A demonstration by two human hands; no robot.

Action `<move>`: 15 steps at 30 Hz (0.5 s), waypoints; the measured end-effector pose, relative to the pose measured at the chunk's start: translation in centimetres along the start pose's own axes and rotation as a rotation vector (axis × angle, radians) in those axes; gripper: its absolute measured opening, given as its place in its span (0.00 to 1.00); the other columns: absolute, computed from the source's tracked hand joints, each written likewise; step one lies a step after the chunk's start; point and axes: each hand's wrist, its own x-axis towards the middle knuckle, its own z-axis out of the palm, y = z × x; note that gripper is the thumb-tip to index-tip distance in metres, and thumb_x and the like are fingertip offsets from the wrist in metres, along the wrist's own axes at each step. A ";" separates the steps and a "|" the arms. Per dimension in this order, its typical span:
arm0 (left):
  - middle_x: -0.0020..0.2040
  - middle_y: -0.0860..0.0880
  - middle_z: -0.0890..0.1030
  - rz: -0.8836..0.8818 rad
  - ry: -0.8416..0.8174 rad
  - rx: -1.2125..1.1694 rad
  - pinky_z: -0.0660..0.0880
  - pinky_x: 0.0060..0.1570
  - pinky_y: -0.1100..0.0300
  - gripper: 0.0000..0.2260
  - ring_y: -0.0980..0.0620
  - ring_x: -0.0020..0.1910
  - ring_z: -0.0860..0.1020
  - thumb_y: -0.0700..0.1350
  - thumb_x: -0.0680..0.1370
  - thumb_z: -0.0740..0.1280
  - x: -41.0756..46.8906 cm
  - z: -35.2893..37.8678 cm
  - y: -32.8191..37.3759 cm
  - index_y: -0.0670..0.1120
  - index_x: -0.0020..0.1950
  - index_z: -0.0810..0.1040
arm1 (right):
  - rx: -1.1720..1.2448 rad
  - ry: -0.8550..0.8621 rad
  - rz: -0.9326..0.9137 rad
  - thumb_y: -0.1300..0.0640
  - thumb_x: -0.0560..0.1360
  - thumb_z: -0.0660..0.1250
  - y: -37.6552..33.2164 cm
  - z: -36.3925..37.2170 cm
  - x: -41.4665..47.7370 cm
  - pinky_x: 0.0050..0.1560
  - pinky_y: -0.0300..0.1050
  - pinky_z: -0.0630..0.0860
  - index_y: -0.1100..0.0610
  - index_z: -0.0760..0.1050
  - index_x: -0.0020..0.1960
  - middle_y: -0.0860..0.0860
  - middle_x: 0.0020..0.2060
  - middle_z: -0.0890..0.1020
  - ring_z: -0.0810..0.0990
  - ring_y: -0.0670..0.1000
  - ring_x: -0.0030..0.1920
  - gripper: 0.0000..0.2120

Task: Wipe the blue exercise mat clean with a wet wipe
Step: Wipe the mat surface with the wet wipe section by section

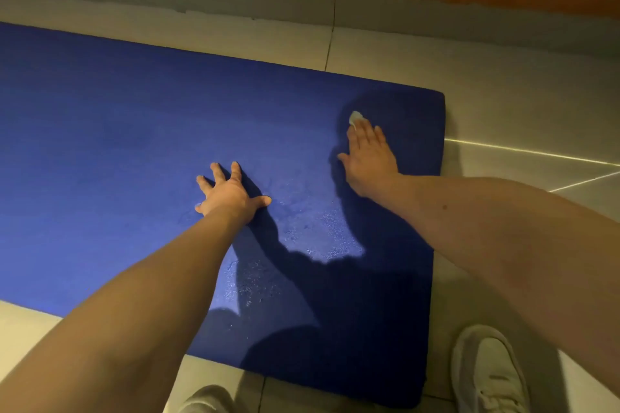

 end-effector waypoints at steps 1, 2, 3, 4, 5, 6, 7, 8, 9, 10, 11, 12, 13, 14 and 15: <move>0.81 0.52 0.38 0.001 0.002 0.001 0.65 0.66 0.27 0.50 0.37 0.79 0.39 0.69 0.71 0.71 0.0 0.0 0.0 0.58 0.82 0.43 | 0.006 0.007 0.034 0.46 0.87 0.45 -0.2 0.2 -0.2 0.81 0.55 0.38 0.65 0.40 0.82 0.59 0.82 0.38 0.37 0.57 0.82 0.33; 0.81 0.52 0.38 0.003 0.000 -0.003 0.65 0.66 0.27 0.50 0.37 0.79 0.39 0.68 0.71 0.71 0.0 -0.1 0.1 0.57 0.82 0.43 | 0.040 0.002 0.057 0.46 0.87 0.45 -1.0 0.2 -0.5 0.81 0.55 0.38 0.66 0.40 0.82 0.60 0.81 0.38 0.37 0.58 0.82 0.33; 0.81 0.52 0.38 0.006 -0.001 -0.009 0.64 0.66 0.27 0.50 0.37 0.79 0.39 0.68 0.71 0.71 0.0 -0.1 0.0 0.57 0.82 0.43 | 0.075 0.001 0.068 0.46 0.87 0.46 -2.2 0.4 -0.8 0.81 0.55 0.39 0.66 0.40 0.82 0.60 0.81 0.38 0.37 0.59 0.82 0.33; 0.81 0.52 0.37 0.012 -0.002 -0.013 0.63 0.67 0.27 0.50 0.37 0.79 0.38 0.68 0.71 0.71 0.0 -0.1 0.0 0.57 0.82 0.43 | 0.127 0.001 0.065 0.47 0.86 0.48 -3.8 0.7 -1.0 0.81 0.55 0.40 0.67 0.41 0.81 0.61 0.81 0.39 0.38 0.60 0.82 0.34; 0.81 0.52 0.37 0.016 -0.005 -0.016 0.63 0.67 0.27 0.50 0.37 0.79 0.38 0.68 0.71 0.71 0.0 -0.1 -0.1 0.57 0.82 0.43 | 0.161 0.002 0.029 0.47 0.86 0.51 -5.6 0.9 -1.3 0.81 0.55 0.41 0.68 0.44 0.81 0.61 0.82 0.42 0.40 0.61 0.82 0.34; 0.81 0.52 0.37 0.019 -0.006 -0.018 0.63 0.68 0.28 0.50 0.37 0.79 0.38 0.68 0.72 0.71 0.0 0.0 -0.2 0.57 0.82 0.43 | 0.156 0.012 -0.033 0.46 0.86 0.51 -7.4 1.3 -1.7 0.81 0.56 0.41 0.67 0.46 0.81 0.61 0.82 0.44 0.41 0.62 0.82 0.34; 0.81 0.52 0.38 0.023 -0.005 -0.015 0.64 0.68 0.29 0.49 0.38 0.79 0.38 0.68 0.72 0.70 -0.1 0.0 -0.4 0.57 0.82 0.43 | 0.122 0.017 -0.126 0.46 0.86 0.50 -9.3 1.7 -2.4 0.81 0.57 0.41 0.67 0.46 0.82 0.61 0.82 0.44 0.40 0.62 0.82 0.34; 0.81 0.53 0.38 0.033 0.000 -0.003 0.65 0.68 0.31 0.49 0.38 0.80 0.39 0.68 0.72 0.70 -0.1 0.0 -0.6 0.57 0.82 0.43 | 0.083 -0.018 -0.227 0.45 0.87 0.48 -11.0 2.0 -3.3 0.81 0.57 0.39 0.66 0.44 0.82 0.61 0.82 0.43 0.38 0.61 0.81 0.33; 0.82 0.53 0.39 0.049 0.003 0.016 0.67 0.68 0.33 0.48 0.39 0.80 0.40 0.68 0.73 0.69 -0.2 -0.1 -1.0 0.57 0.82 0.43 | 0.094 -0.067 -0.298 0.45 0.87 0.47 -12.4 2.3 -4.0 0.80 0.56 0.37 0.65 0.42 0.82 0.60 0.82 0.42 0.36 0.59 0.81 0.33; 0.82 0.53 0.40 0.066 0.004 0.032 0.67 0.67 0.35 0.47 0.40 0.80 0.40 0.67 0.74 0.69 -0.3 -0.2 -1.4 0.56 0.82 0.44 | 0.104 -0.119 -0.334 0.45 0.87 0.46 -13.3 2.5 -4.6 0.80 0.54 0.36 0.64 0.41 0.82 0.58 0.82 0.40 0.35 0.57 0.81 0.33; 0.82 0.53 0.41 0.085 0.005 0.043 0.67 0.67 0.36 0.46 0.41 0.80 0.41 0.65 0.75 0.70 -0.5 -0.3 -1.9 0.55 0.82 0.45 | 0.093 -0.135 -0.351 0.45 0.87 0.46 -13.6 2.5 -4.9 0.80 0.52 0.35 0.62 0.40 0.82 0.57 0.82 0.39 0.35 0.55 0.81 0.32; 0.82 0.53 0.42 0.100 0.004 0.054 0.68 0.68 0.37 0.45 0.41 0.80 0.42 0.63 0.75 0.70 -0.7 -0.4 -2.4 0.55 0.82 0.46 | 0.086 -0.137 -0.344 0.44 0.87 0.45 -13.4 2.4 -5.1 0.80 0.51 0.34 0.61 0.39 0.83 0.55 0.82 0.39 0.34 0.54 0.81 0.32; 0.82 0.53 0.43 0.105 0.003 0.063 0.68 0.68 0.38 0.44 0.41 0.80 0.43 0.62 0.76 0.71 -0.9 -0.3 -2.9 0.54 0.82 0.47 | 0.069 -0.117 -0.323 0.44 0.87 0.45 -12.8 2.4 -5.1 0.80 0.50 0.34 0.61 0.39 0.83 0.55 0.82 0.38 0.35 0.54 0.81 0.32; 0.82 0.52 0.44 0.099 0.005 0.067 0.68 0.69 0.39 0.44 0.41 0.80 0.44 0.61 0.75 0.71 -1.3 -0.3 -3.4 0.54 0.82 0.48 | 0.037 -0.093 -0.312 0.44 0.87 0.46 -11.9 2.3 -5.0 0.80 0.50 0.35 0.61 0.39 0.83 0.54 0.82 0.38 0.35 0.54 0.81 0.32; 0.82 0.52 0.45 0.087 0.004 0.064 0.68 0.69 0.39 0.44 0.41 0.80 0.44 0.62 0.75 0.71 -1.7 0.0 -3.8 0.54 0.82 0.48 | 0.013 -0.083 -0.289 0.45 0.87 0.46 -10.6 2.0 -4.9 0.81 0.51 0.37 0.61 0.39 0.83 0.55 0.82 0.38 0.36 0.55 0.82 0.32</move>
